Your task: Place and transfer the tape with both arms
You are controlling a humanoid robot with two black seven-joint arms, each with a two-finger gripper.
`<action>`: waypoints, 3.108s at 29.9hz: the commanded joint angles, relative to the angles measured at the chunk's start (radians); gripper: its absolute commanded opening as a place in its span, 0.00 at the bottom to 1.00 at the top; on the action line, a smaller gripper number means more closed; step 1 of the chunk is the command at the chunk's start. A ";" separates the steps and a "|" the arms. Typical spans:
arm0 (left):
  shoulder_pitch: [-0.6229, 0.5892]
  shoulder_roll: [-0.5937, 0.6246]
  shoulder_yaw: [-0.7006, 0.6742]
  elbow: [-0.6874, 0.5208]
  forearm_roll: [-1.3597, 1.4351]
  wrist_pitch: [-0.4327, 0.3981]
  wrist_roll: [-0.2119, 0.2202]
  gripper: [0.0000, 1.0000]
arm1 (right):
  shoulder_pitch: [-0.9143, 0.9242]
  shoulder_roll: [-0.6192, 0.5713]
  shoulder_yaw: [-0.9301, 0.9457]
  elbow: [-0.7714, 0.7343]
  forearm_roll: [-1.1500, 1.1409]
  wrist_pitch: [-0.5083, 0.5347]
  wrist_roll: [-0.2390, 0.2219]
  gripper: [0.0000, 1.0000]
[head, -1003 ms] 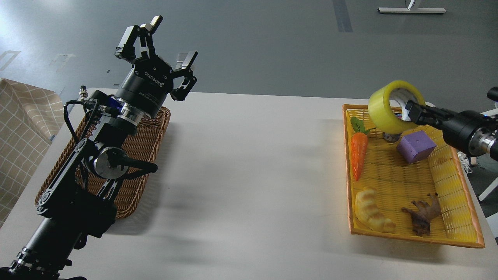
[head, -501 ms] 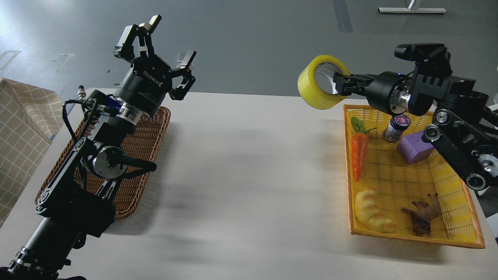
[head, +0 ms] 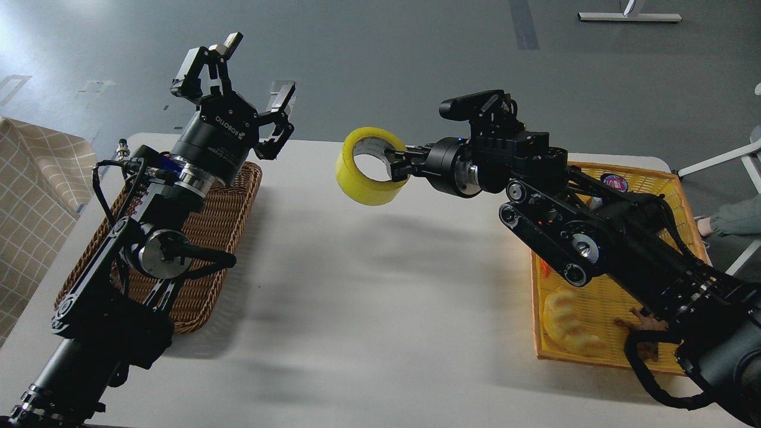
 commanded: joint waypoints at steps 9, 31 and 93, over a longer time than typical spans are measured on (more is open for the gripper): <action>0.019 0.018 -0.023 -0.002 -0.002 0.000 -0.002 0.98 | -0.100 0.003 -0.035 -0.006 -0.075 0.000 -0.001 0.19; 0.049 0.020 -0.046 -0.003 -0.003 -0.001 -0.003 0.98 | -0.177 0.003 -0.035 -0.026 -0.097 0.000 0.005 0.25; 0.004 0.047 -0.057 -0.046 -0.028 0.092 -0.150 0.98 | -0.506 -0.037 1.083 0.684 0.988 0.000 0.011 1.00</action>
